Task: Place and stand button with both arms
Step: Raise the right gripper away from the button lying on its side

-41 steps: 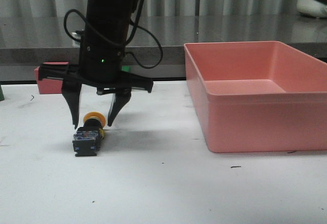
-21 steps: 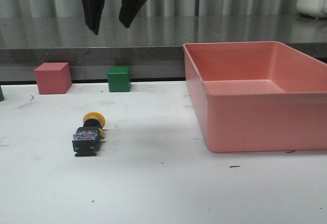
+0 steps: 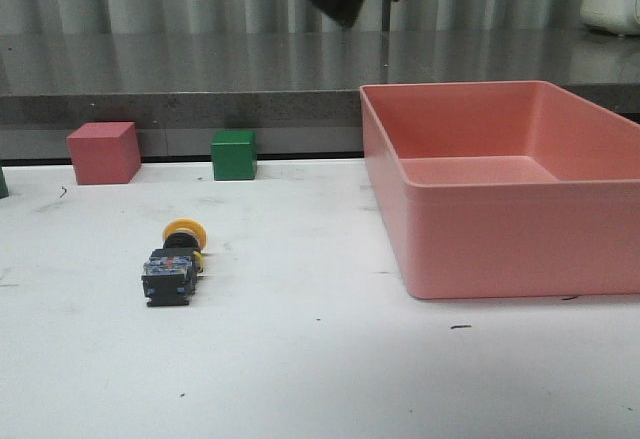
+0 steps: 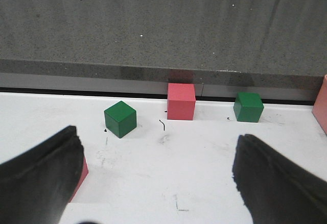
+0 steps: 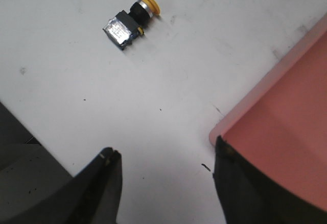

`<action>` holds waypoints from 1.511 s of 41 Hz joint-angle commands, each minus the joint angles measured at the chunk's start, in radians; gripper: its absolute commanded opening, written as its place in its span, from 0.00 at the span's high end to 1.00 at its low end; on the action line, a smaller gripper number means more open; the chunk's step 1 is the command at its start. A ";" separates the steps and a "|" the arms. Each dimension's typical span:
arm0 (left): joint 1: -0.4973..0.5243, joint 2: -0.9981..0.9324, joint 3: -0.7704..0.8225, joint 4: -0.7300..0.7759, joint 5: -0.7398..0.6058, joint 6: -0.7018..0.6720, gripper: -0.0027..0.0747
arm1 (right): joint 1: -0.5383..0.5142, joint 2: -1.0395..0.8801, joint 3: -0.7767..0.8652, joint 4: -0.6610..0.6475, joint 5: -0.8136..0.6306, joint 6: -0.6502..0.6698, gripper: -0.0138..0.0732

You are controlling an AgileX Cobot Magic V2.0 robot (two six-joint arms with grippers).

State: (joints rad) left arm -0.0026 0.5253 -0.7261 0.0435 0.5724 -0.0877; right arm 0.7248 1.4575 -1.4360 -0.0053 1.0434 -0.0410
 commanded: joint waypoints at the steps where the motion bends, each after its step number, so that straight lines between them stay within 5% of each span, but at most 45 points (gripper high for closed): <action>1: 0.001 0.011 -0.033 -0.006 -0.076 -0.006 0.21 | -0.005 -0.152 0.065 -0.013 -0.085 -0.044 0.35; 32: 0.001 0.011 -0.033 -0.006 -0.076 -0.006 0.21 | -0.005 -0.759 0.377 -0.013 -0.088 -0.054 0.35; 62: 0.001 0.011 -0.033 -0.008 -0.105 -0.006 0.21 | -0.005 -0.833 0.436 -0.013 -0.082 -0.054 0.35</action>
State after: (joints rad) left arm -0.0026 0.5253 -0.7261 0.0435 0.5592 -0.0877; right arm 0.7248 0.6237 -0.9782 -0.0053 1.0226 -0.0840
